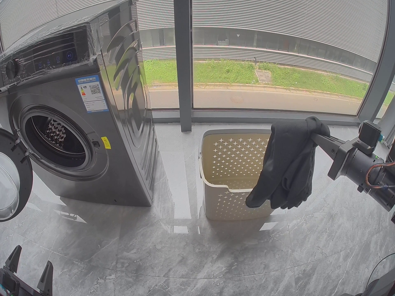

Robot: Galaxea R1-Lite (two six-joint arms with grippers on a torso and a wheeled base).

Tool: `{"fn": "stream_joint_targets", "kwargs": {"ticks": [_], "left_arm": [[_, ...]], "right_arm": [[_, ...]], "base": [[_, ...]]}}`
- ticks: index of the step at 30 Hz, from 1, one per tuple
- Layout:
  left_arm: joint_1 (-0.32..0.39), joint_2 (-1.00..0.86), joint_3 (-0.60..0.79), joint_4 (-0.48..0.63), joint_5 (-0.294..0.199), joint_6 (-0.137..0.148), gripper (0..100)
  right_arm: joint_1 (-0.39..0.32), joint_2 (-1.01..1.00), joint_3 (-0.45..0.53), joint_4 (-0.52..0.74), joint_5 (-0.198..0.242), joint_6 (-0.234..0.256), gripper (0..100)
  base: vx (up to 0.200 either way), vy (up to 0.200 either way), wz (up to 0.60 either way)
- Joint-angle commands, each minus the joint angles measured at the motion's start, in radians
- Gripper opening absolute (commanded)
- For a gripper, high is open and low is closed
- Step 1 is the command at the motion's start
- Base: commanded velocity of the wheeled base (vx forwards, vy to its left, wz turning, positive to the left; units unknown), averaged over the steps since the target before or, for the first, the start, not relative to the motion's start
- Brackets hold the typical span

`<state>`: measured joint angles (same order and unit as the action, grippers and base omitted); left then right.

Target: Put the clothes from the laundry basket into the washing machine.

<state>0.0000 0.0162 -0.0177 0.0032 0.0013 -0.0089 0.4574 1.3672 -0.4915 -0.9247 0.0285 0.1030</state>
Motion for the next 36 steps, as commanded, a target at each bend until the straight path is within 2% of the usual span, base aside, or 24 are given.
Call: {"fn": "stream_joint_targets", "kwargs": {"ticks": [1, 7, 27, 36], "left_arm": [[0.000, -0.013, 0.018, 0.000, 0.002, -0.002, 100], [0.000, -0.013, 0.018, 0.000, 0.002, -0.005, 100], [-0.002, -0.013, 0.016, 0.000, 0.005, -0.013, 100], [-0.002, -0.013, 0.016, 0.000, 0.005, -0.014, 100]], "right_arm": [[0.013, 0.000, 0.002, 0.000, 0.001, 0.000, 0], [0.052, -0.002, 0.004, 0.000, -0.001, 0.001, 0], [0.112, -0.002, 0.014, -0.014, 0.002, 0.003, 0], [0.112, 0.003, 0.016, -0.014, 0.004, 0.003, 0]], "base": [[0.000, 0.200, 0.00], [0.000, 0.200, 0.00], [0.000, 0.200, 0.00], [0.000, 0.200, 0.00]]}}
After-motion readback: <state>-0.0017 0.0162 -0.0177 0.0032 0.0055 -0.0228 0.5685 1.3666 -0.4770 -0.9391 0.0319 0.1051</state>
